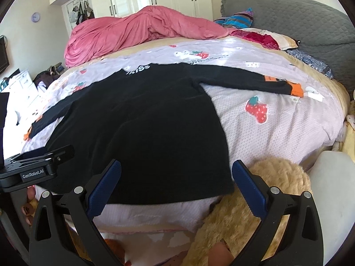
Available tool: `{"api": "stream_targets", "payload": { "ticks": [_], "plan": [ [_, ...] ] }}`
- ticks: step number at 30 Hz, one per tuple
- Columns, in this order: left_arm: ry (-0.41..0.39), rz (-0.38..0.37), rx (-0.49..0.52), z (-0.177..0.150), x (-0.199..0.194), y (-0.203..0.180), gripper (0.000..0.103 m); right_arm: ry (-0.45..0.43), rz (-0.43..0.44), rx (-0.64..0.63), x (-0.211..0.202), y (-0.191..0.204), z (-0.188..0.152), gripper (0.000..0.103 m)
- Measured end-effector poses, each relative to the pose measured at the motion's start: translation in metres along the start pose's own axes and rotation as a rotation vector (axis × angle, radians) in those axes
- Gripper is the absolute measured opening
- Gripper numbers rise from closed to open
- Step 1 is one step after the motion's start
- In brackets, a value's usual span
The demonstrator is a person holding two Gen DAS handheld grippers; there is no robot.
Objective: Fold small clothes
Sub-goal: 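Move the right gripper to the orange sleeve cuff and grasp it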
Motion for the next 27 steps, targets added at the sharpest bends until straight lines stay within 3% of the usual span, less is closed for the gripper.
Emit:
{"api": "stream_targets", "payload": {
  "ticks": [14, 18, 27],
  "plan": [
    [-0.028, -0.034, 0.027, 0.066, 0.016, -0.036, 0.095, -0.030, -0.066, 0.069, 0.004, -0.041, 0.037, 0.099],
    [-0.018, -0.012, 0.040, 0.080, 0.026, -0.044, 0.095, -0.023, -0.078, 0.088, 0.015, -0.053, 0.048, 0.099],
    [-0.016, -0.053, 0.029, 0.113, 0.043, -0.057, 0.095, -0.010, -0.072, 0.153, 0.043, -0.072, 0.078, 0.099]
  ]
}}
Point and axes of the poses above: each gripper's, at about its wrist camera, not at the fingertips, and x roughly the way its jaws point, y to its left, z to its top, the point moved 7 cm from there along x, roughly the way its jaws point
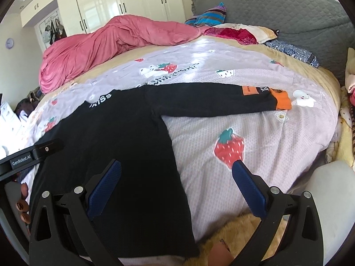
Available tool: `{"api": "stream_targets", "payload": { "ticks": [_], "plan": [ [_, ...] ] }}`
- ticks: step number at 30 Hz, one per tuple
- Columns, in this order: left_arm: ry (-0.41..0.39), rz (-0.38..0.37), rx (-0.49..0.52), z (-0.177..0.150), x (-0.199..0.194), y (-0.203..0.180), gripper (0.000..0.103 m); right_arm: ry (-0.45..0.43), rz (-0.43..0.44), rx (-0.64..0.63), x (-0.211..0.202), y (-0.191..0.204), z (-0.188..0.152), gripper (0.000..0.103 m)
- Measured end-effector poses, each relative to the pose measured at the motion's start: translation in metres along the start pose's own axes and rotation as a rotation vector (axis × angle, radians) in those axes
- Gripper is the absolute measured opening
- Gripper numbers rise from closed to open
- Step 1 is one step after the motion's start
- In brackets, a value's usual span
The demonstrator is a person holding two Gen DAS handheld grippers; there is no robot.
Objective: Fold small clothes
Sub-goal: 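Move the right gripper to the orange sleeve cuff and grasp it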
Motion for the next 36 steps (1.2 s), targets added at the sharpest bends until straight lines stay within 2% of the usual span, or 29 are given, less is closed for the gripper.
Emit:
{"api": "stream_targets", "payload": {
  "ticks": [11, 25, 27, 31, 36],
  "plan": [
    [0.023, -0.008, 0.020, 0.032, 0.030, -0.021, 0.095, 0.012, -0.020, 0.088, 0.033, -0.019, 0.039, 0.099],
    [0.055, 0.019, 0.041, 0.055, 0.070, -0.031, 0.095, -0.003, -0.128, 0.368, 0.078, -0.092, 0.089, 0.099],
    [0.062, -0.001, 0.036, 0.058, 0.075, -0.032, 0.095, -0.004, -0.159, 0.414, 0.084, -0.109, 0.095, 0.099],
    [0.067, -0.086, -0.001, 0.062, 0.083, -0.037, 0.094, -0.011, -0.208, 0.499, 0.095, -0.131, 0.097, 0.099],
    [0.079, -0.068, 0.012, 0.070, 0.096, -0.043, 0.095, 0.006, -0.261, 0.559, 0.112, -0.155, 0.094, 0.099]
  ]
}}
Point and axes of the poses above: each gripper's, at about its wrist camera, not at the fingertips, and x roughly the way its jaws point, y to its left, z to its top, the point moved 7 cm from there along x, roughly the way its jaws point
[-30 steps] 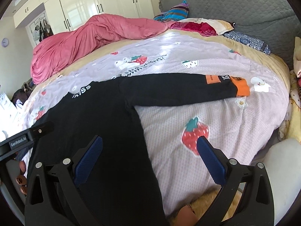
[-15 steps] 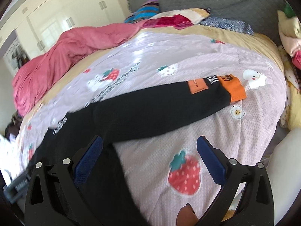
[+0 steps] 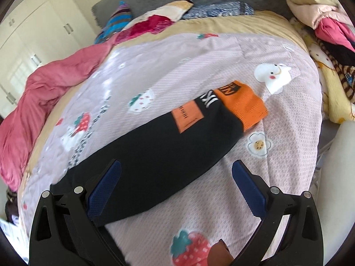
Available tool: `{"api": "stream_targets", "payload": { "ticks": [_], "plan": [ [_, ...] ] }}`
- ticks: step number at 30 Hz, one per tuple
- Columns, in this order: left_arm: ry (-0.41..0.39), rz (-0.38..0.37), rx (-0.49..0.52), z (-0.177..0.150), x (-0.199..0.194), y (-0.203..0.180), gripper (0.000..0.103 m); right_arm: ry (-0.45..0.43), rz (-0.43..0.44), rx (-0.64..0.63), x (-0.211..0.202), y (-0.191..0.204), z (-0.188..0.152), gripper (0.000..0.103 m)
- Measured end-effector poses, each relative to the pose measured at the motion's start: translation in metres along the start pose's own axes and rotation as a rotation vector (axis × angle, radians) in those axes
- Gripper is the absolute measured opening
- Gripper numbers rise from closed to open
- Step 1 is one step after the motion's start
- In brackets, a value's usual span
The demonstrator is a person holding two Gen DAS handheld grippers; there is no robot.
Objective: Fold small clothes
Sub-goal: 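Move the right gripper to the orange sleeve cuff and grasp it, then carry the held sleeve across the shirt body and lower the cuff onto it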
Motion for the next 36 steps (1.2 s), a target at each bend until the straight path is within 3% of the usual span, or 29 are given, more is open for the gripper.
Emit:
{"api": "stream_targets", "payload": {
  "ticks": [8, 13, 15, 17, 18, 20, 23, 29, 36],
  "plan": [
    [0.026, 0.004, 0.013, 0.001, 0.018, -0.001, 0.094, 0.060, -0.023, 0.140, 0.043, -0.037, 0.013, 0.099],
    [0.026, 0.014, 0.024, -0.002, 0.019, 0.004, 0.095, 0.052, -0.070, 0.147, 0.067, -0.042, 0.035, 0.096],
    [0.015, 0.026, 0.029, -0.001, 0.016, 0.009, 0.095, 0.046, -0.099, 0.154, 0.074, -0.046, 0.040, 0.068],
    [0.014, 0.034, 0.022, 0.000, 0.013, 0.017, 0.095, 0.034, -0.115, 0.161, 0.073, -0.051, 0.041, 0.051],
    [0.013, 0.038, 0.017, 0.001, 0.012, 0.021, 0.095, 0.024, -0.099, 0.178, 0.071, -0.053, 0.042, 0.038],
    [0.004, 0.043, 0.002, 0.005, 0.008, 0.030, 0.094, 0.009, -0.062, 0.194, 0.066, -0.052, 0.044, 0.023],
    [-0.007, 0.048, -0.020, 0.009, 0.002, 0.042, 0.095, -0.044, 0.026, 0.159, 0.055, -0.036, 0.050, 0.016],
    [-0.004, 0.057, -0.054, 0.009, -0.011, 0.066, 0.094, -0.134, 0.209, -0.004, 0.019, 0.023, 0.048, 0.016],
    [-0.031, 0.058, -0.103, 0.013, -0.041, 0.097, 0.094, -0.107, 0.408, -0.161, -0.005, 0.094, 0.022, 0.016]
  ]
}}
Point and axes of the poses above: each gripper's, at about its wrist camera, not at the fingertips, and x roughly the way its jaws point, y to its left, z to its top, the point moved 7 cm from there along x, roughly the way its jaws point
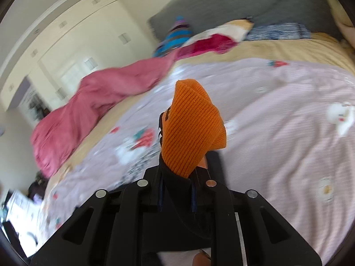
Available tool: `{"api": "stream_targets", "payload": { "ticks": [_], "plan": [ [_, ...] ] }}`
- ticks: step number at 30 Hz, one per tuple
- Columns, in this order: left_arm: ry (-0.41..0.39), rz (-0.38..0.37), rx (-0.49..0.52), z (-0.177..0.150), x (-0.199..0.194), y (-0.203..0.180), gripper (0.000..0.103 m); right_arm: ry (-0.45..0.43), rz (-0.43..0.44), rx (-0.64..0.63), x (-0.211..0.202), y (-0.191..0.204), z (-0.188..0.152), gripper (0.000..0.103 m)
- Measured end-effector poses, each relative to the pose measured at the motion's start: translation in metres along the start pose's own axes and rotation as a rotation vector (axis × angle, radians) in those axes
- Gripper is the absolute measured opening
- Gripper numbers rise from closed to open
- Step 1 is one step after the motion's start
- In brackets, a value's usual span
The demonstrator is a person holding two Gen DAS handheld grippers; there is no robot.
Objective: Fold small clothes
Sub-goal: 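Carry the held sleeve across the shirt body and lower the cuff onto it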
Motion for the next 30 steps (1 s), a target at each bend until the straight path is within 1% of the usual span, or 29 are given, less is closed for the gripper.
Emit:
{"api": "stream_targets", "payload": {
  "ticks": [2, 5, 9, 12, 14, 16, 18, 20, 24, 30],
  "plan": [
    [-0.004, -0.004, -0.015, 0.000, -0.008, 0.009, 0.095, 0.030, 0.043, -0.037, 0.003, 0.022, -0.008, 0.016],
    [-0.013, -0.010, -0.046, -0.001, -0.021, 0.026, 0.095, 0.052, 0.097, -0.094, 0.003, 0.051, -0.018, 0.016],
    [-0.002, -0.029, -0.084, -0.005, -0.029, 0.047, 0.094, 0.074, 0.146, -0.190, 0.000, 0.088, -0.036, 0.016],
    [0.001, -0.018, -0.090, -0.007, -0.030, 0.059, 0.094, 0.105, 0.174, -0.268, 0.000, 0.113, -0.053, 0.016],
    [0.004, -0.026, -0.099, -0.009, -0.031, 0.065, 0.095, 0.119, 0.193, -0.312, -0.002, 0.127, -0.065, 0.016],
    [-0.002, -0.054, -0.124, -0.010, -0.031, 0.068, 0.094, 0.133, 0.208, -0.350, -0.002, 0.137, -0.076, 0.016],
    [-0.006, -0.105, -0.158, -0.010, -0.030, 0.069, 0.094, 0.151, 0.219, -0.383, -0.002, 0.145, -0.086, 0.017],
    [-0.007, -0.137, -0.171, -0.010, -0.028, 0.067, 0.094, 0.170, 0.225, -0.432, -0.002, 0.154, -0.100, 0.017],
    [0.006, -0.157, -0.156, -0.012, -0.019, 0.059, 0.094, 0.189, 0.234, -0.489, -0.005, 0.168, -0.119, 0.019],
    [0.024, -0.177, -0.152, -0.014, -0.006, 0.056, 0.094, 0.214, 0.227, -0.504, 0.000, 0.178, -0.134, 0.019]
  ]
}}
Point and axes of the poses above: each gripper's, at about its wrist camera, not at the fingertips, and x roughly the way its jaws point, y to its left, z to its top, the point moved 7 cm from there along x, roughly the way its jaws point
